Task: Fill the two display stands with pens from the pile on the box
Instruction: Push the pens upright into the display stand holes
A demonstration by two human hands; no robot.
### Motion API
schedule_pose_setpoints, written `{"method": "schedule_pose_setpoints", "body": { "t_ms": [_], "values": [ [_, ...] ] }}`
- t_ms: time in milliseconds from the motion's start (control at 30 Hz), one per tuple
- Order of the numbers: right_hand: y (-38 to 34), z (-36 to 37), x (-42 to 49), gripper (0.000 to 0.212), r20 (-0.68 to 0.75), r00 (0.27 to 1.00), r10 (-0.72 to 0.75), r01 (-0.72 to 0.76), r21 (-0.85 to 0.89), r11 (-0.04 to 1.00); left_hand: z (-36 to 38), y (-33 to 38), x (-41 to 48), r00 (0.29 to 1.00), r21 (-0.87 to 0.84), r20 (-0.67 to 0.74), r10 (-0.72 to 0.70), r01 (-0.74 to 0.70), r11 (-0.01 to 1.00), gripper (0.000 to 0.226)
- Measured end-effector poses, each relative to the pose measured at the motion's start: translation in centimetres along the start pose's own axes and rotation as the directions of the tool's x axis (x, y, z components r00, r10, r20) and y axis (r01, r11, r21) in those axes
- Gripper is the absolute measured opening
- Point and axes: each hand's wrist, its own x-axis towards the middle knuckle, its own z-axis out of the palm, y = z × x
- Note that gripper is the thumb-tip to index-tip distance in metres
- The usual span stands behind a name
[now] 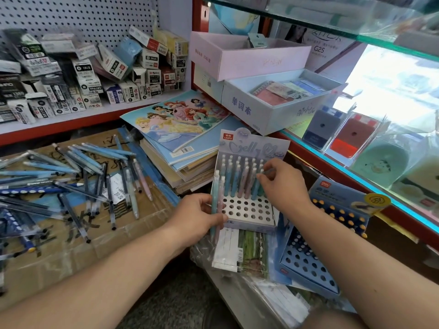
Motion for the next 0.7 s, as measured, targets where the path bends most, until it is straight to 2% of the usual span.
{"method": "schedule_pose_setpoints", "body": {
  "t_ms": [133, 200, 267, 300, 367, 400, 467, 600, 700],
  "values": [
    [-0.6, -0.2, -0.1, 0.014, 0.008, 1.0, 0.004, -0.003, -0.045, 0.999, 0.1, 0.1, -0.1, 1.0, -0.028, 0.026, -0.007, 0.007, 1.0, 0.023],
    [-1.2, -0.7, -0.3, 0.02, -0.053, 0.998, -0.018, 0.015, -0.057, 0.998, 0.1, 0.2, -0.1, 0.999, -0.046, 0.05, -0.015, 0.017, 0.999, 0.023],
    [-2.3, -1.1, -0.8, 0.019, -0.078, 0.995, -0.064, 0.065, 0.008, 0.998, 0.1, 0.3, -0.1, 0.997, -0.067, 0.073, -0.016, 0.021, 0.998, 0.024],
    [-2.8, -1.2, -1.2, 0.018, -0.031, 0.996, -0.084, 0.087, 0.083, 0.993, 0.2, 0.4, -0.1, 0.997, -0.073, 0.081, -0.007, 0.013, 0.997, 0.024],
    [-3.7, -0.8, -2.3, 0.022, 0.163, 0.979, -0.124, 0.083, 0.238, 0.968, 0.4, 0.5, -0.1, 0.995, -0.09, 0.098, 0.023, -0.014, 0.996, 0.022],
    [-3.9, -0.5, -2.7, 0.026, 0.255, 0.956, -0.144, 0.072, 0.271, 0.96, 0.5, 0.5, -0.1, 0.994, -0.094, 0.103, 0.04, -0.031, 0.995, 0.021],
    [-4.1, 0.1, -3.1, 0.027, 0.335, 0.927, -0.169, 0.069, 0.29, 0.954, 0.7, 0.5, -0.1, 0.991, -0.08, 0.108, 0.074, -0.066, 0.995, 0.019],
    [-4.1, -0.3, -3.2, 0.015, 0.336, 0.929, -0.158, 0.03, 0.355, 0.934, 0.9, 0.6, 0.1, 0.99, -0.004, 0.086, 0.11, -0.11, 0.994, 0.021],
    [-3.6, -1.5, -2.8, 0.01, 0.232, 0.965, -0.121, 0.028, 0.367, 0.93, 0.8, 0.5, 0.5, 0.996, 0.031, 0.045, 0.081, -0.083, 0.996, 0.024]
  ]
}}
